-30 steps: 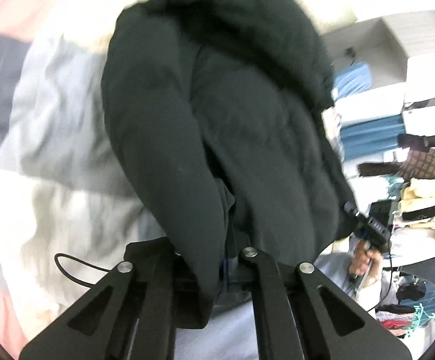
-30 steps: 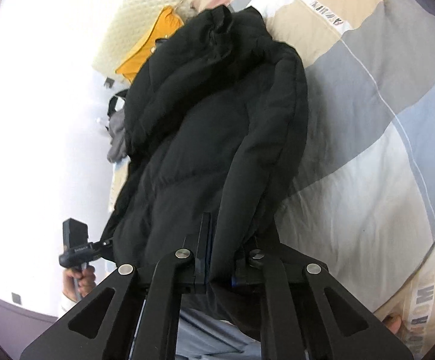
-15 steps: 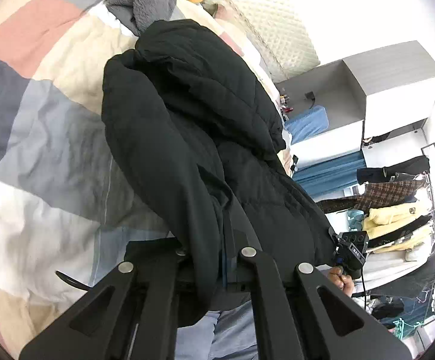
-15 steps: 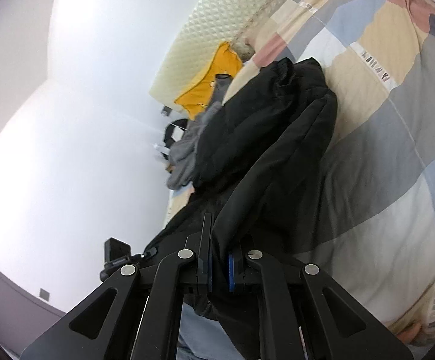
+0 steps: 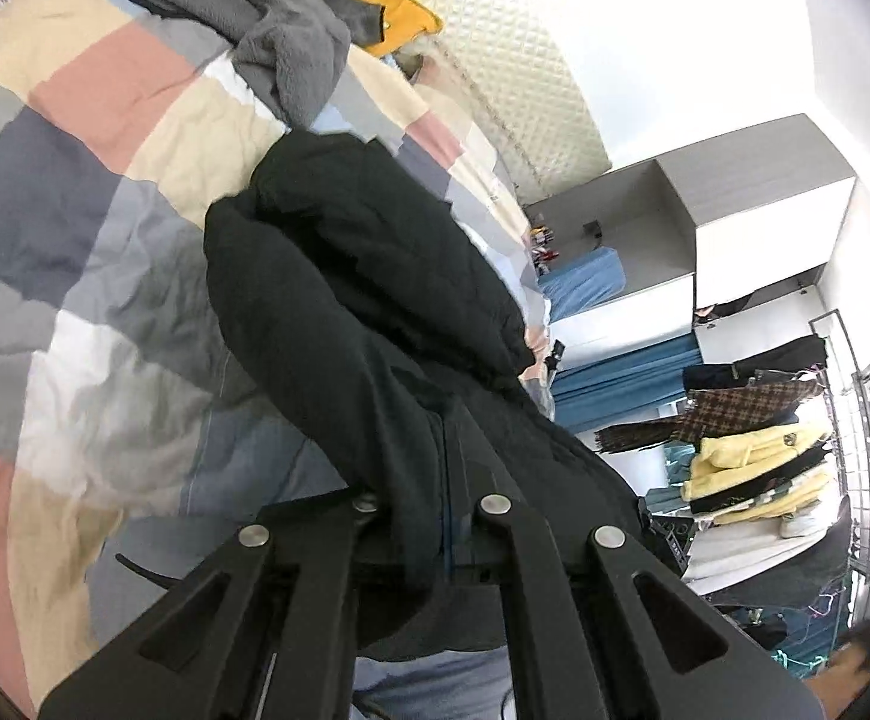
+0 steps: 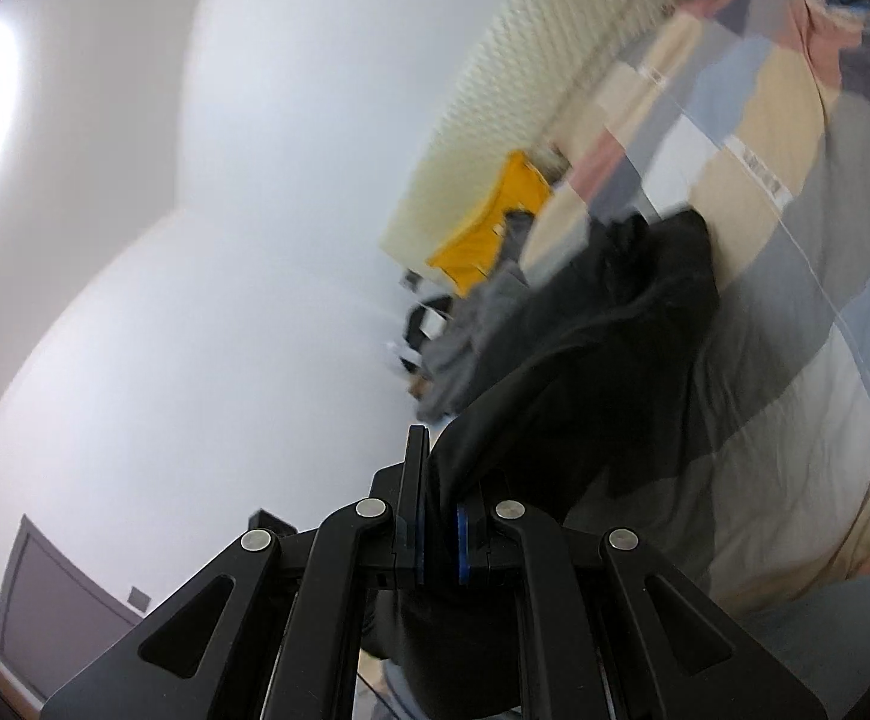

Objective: Fold large clothes
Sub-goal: 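Lift the hem with both grippers and fold it toward the collar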

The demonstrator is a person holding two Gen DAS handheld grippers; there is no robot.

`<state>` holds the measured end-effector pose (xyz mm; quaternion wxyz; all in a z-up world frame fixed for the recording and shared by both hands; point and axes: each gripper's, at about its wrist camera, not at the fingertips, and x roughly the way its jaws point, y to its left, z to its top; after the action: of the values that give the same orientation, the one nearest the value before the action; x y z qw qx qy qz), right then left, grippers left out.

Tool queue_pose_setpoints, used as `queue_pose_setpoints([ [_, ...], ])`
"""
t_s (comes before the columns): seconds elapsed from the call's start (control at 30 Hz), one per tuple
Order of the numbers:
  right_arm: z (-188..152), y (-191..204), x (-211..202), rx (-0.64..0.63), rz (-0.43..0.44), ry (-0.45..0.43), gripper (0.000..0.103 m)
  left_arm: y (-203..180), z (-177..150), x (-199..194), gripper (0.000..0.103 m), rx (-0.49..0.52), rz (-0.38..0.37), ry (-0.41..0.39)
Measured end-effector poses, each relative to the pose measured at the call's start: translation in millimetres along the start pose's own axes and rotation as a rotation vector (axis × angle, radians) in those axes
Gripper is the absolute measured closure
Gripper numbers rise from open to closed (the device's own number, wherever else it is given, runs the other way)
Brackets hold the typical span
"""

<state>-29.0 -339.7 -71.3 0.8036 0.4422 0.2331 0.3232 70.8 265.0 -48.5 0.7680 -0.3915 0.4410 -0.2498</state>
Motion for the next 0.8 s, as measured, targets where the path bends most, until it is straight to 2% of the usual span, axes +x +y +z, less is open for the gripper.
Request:
queue_pose_setpoints([
  [0.17,-1,43,-45,-0.05,0.042,-0.092,0.098,-19,-25,-49,0.101,0.003,-0.093,-0.058],
  [0.27,1,64,-63,-0.09,0.054,-0.152,0.098,-25,-29,-68,0.101,0.008,-0.115,-0.106],
  [0.33,7,72,-61,-0.127,0.022,-0.183,0.098,-26,-29,-75,0.101,0.004,-0.119,-0.126],
  [0.5,33,54,-26,-0.097,-0.004,-0.176,0.098,-16,-8,-61,0.101,-0.01,-0.062,-0.112],
  [0.7,69,30,-4,-0.053,-0.054,-0.188,0.099,-11,41,-35,0.1,-0.014,-0.008,-0.077],
  [0.8,86,21,8,-0.041,-0.094,-0.194,0.099,-21,65,-17,0.1,-0.004,0.016,-0.076],
])
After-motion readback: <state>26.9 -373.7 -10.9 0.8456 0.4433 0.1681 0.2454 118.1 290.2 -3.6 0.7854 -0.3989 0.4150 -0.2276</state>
